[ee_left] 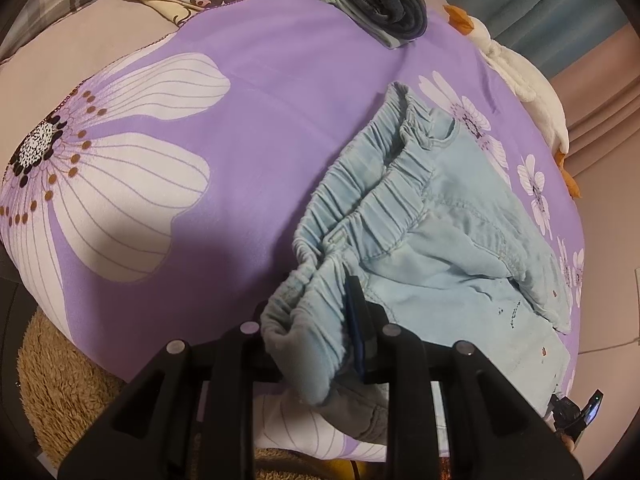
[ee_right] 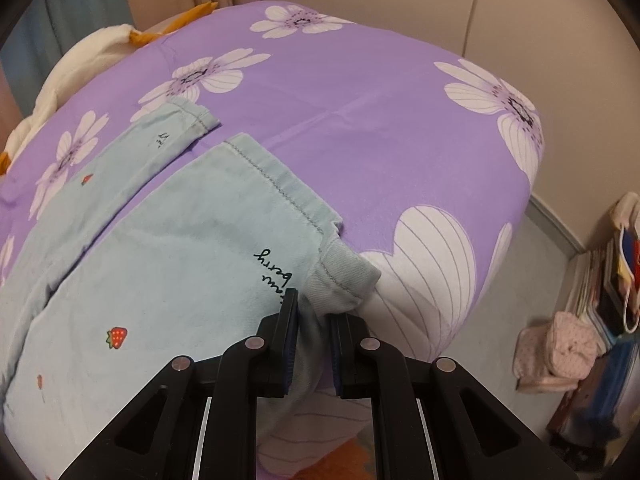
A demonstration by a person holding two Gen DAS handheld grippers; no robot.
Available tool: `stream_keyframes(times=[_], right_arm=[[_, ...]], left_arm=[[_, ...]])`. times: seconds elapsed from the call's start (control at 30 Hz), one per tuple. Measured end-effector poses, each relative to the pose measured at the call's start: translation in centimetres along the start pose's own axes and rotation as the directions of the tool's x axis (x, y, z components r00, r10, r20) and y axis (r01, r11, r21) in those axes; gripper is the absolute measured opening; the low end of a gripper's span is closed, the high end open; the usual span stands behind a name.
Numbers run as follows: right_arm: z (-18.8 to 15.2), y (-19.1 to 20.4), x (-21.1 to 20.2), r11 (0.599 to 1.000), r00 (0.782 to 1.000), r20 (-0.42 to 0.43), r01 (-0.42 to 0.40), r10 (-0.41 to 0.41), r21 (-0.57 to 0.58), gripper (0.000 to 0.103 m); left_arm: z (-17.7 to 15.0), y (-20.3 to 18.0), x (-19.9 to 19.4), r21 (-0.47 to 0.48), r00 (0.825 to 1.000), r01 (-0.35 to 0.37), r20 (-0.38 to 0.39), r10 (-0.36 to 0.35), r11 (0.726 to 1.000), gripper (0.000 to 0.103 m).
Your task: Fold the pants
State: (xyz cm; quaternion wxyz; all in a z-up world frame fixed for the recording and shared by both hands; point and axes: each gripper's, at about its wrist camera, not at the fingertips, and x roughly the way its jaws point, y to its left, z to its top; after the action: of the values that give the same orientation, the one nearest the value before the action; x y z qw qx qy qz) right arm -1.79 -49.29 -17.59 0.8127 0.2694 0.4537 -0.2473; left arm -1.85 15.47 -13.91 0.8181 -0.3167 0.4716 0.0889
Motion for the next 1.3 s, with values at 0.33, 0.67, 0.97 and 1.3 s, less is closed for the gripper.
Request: stream_keyframes(times=[0.33, 0.67, 0.97, 1.3], right_arm=[[-0.1, -0.2, 0.0, 1.000, 1.000, 0.011, -0.010, 0.010, -0.004, 0.010], [0.9, -1.1, -0.6, 0.994, 0.994, -0.022, 0.109, -0.109, 0.002, 0.060], [3.4, 2.2, -7.3, 0.998, 0.987, 0.145, 0.066, -0.066, 0.002, 0.075], [8.0, 17.4, -8.0, 0.875, 0.905, -0.030, -0.418, 0.424, -0.244, 0.082]], left_arm=[[-0.1, -0.1, -0.5, -0.040, 1.000, 0.000, -0.009, -0.001, 0.999, 0.030], [1.4, -1.5, -6.0, -0.034, 0.989, -0.074, 0.125, 0.078, 0.997, 0.081], [2.8, -8.2, -6.8, 0.154, 0.979, -0.026, 0.204, -0.006, 0.988, 0.094], [3.2, -13.0, -1.8, 0.211, 0.997, 0.023, 0.069, -0.039, 0.977, 0.094]])
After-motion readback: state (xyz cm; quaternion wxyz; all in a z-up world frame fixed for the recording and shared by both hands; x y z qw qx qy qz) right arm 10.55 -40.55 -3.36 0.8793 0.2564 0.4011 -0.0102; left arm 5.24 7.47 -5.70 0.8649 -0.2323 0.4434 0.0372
